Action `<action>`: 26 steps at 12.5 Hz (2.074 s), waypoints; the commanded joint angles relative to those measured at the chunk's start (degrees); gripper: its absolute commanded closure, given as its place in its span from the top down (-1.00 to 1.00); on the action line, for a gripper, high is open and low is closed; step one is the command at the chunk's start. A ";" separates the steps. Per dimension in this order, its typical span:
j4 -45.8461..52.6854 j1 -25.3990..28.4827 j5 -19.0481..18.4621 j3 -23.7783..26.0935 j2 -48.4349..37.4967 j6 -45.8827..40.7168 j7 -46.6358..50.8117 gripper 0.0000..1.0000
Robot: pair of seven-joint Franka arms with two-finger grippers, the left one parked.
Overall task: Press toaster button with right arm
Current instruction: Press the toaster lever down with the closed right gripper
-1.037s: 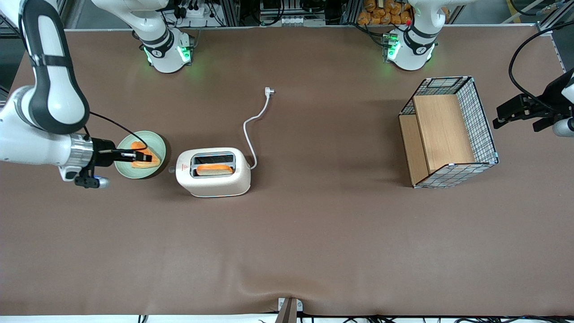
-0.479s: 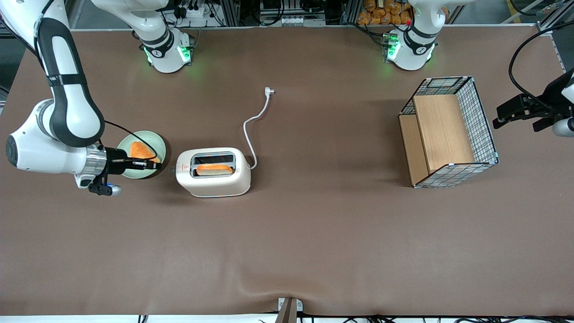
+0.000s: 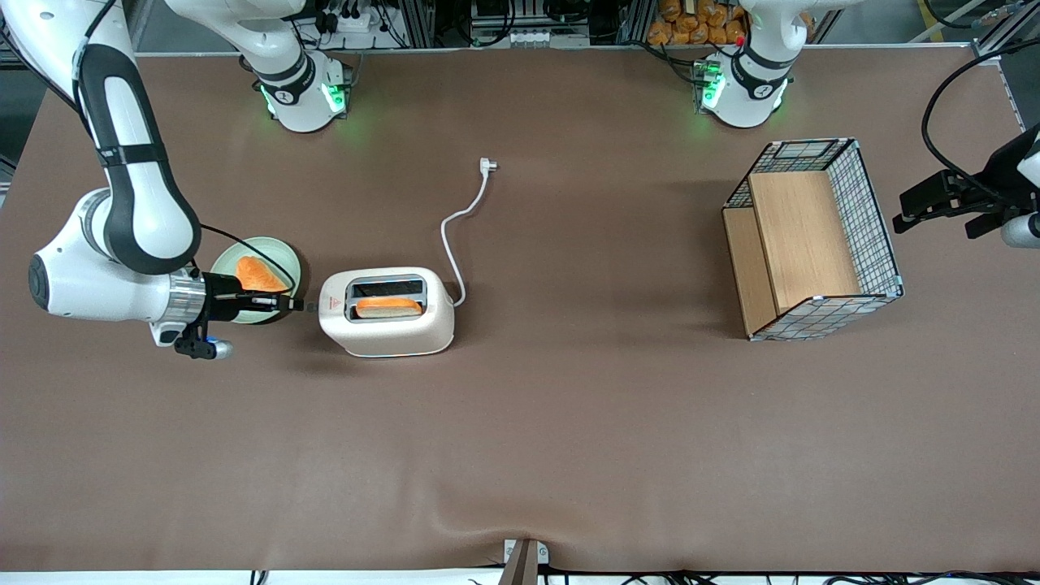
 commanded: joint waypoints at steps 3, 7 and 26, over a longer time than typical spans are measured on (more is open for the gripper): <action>0.87 0.47 1.58 -0.01 1.14 0.45 -1.38 -1.00; 0.87 0.65 1.58 -0.01 2.72 0.98 -2.95 -1.00; -0.27 0.82 4.83 0.35 7.21 5.73 -10.25 -1.00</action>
